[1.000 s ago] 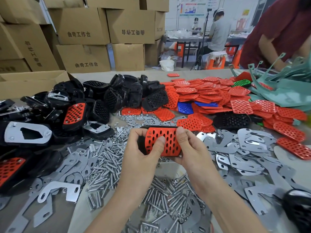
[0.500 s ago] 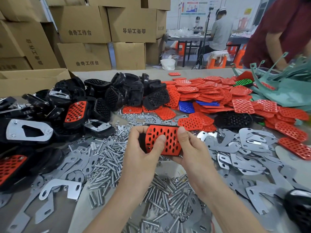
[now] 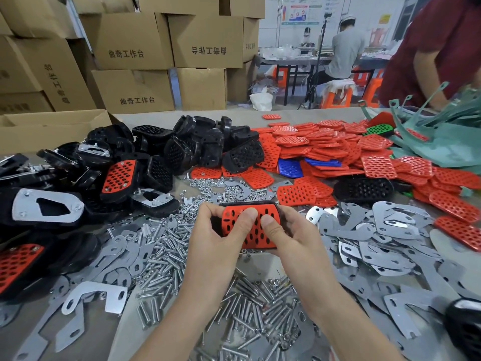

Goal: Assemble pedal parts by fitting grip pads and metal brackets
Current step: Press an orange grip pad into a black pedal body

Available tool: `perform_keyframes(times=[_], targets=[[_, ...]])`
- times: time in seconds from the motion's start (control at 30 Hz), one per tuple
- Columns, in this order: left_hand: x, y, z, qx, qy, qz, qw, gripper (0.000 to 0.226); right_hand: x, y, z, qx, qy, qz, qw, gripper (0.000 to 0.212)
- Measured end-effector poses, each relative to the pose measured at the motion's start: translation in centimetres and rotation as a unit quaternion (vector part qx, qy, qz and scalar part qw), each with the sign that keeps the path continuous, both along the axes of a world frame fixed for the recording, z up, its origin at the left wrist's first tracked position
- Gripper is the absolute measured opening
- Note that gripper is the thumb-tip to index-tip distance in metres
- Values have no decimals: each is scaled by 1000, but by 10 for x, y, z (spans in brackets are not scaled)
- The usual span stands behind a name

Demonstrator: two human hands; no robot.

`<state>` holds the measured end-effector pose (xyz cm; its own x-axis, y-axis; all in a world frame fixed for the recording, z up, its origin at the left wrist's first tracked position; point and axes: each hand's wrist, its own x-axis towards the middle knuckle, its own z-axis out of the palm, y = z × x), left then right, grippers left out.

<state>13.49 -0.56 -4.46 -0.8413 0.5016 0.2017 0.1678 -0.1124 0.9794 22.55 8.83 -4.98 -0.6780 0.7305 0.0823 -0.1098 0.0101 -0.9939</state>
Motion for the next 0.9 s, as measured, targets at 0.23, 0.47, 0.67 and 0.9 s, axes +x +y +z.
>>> perform_keyframes(times=[0.23, 0.47, 0.67, 0.9], targets=[[-1, 0, -3, -42, 53, 23, 997, 44, 4, 1, 1, -9, 17, 6, 1000, 15], [-2, -3, 0, -50, 64, -16, 997, 43, 4, -1, 1, 43, 46, 8, 998, 17], [-3, -5, 4, -35, 18, -46, 998, 49, 4, -4, 2, 60, 44, -2, 997, 21], [-5, -5, 5, -8, 0, -61, 998, 50, 5, -3, 3, 93, 43, 2, 995, 13]])
